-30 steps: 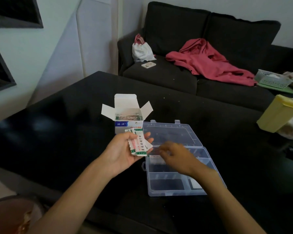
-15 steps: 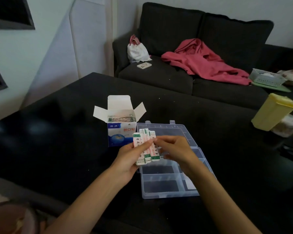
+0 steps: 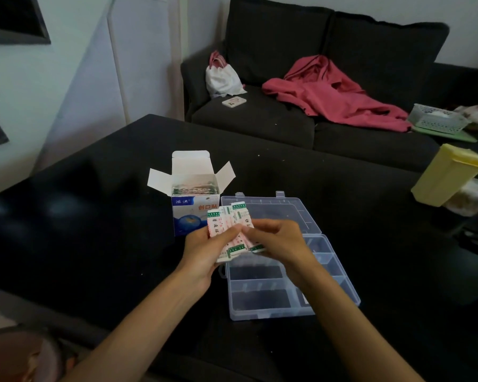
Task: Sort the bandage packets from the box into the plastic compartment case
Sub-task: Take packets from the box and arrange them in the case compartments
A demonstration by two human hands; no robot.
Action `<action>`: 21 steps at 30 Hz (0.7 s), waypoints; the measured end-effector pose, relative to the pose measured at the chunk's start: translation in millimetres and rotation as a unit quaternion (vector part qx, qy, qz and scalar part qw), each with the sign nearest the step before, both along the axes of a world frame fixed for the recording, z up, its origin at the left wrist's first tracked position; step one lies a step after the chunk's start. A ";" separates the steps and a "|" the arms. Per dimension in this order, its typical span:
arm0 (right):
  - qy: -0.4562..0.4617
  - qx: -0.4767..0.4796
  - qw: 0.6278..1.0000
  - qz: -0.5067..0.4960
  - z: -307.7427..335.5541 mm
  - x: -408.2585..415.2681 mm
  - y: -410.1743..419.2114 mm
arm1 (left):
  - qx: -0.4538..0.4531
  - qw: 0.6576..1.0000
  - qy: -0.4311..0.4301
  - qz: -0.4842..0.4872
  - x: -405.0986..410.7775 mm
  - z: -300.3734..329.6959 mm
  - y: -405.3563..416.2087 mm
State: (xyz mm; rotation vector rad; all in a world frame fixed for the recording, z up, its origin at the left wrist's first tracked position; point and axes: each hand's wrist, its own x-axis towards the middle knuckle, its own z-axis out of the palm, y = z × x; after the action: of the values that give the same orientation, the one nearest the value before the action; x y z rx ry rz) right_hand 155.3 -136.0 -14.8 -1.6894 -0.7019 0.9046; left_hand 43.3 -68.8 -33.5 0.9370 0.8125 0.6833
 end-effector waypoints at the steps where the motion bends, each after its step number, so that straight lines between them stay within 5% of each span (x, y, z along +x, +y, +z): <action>1: -0.017 -0.004 1.000 0.006 0.5 1.3 -0.9 | 0.009 1.000 0.009 0.000 0.2 0.2 -0.5; 6: -0.088 0.007 0.996 -0.014 -2.0 7.5 -0.7 | 0.018 0.999 0.023 -0.013 -1.0 2.4 0.2; 13: 0.022 0.045 0.998 -0.036 3.1 24.1 -2.4 | -0.025 0.999 0.006 -0.030 -6.0 5.8 9.0; 21: -0.145 -0.004 0.989 0.038 1.3 39.7 -5.1 | 0.066 0.996 0.045 0.028 -16.6 9.0 21.7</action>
State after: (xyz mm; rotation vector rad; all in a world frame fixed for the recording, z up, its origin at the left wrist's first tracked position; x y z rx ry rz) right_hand 195.0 -141.2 -13.5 -1.8318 -0.9644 0.7209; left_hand 26.7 -47.0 -24.5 1.0736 0.8845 0.7556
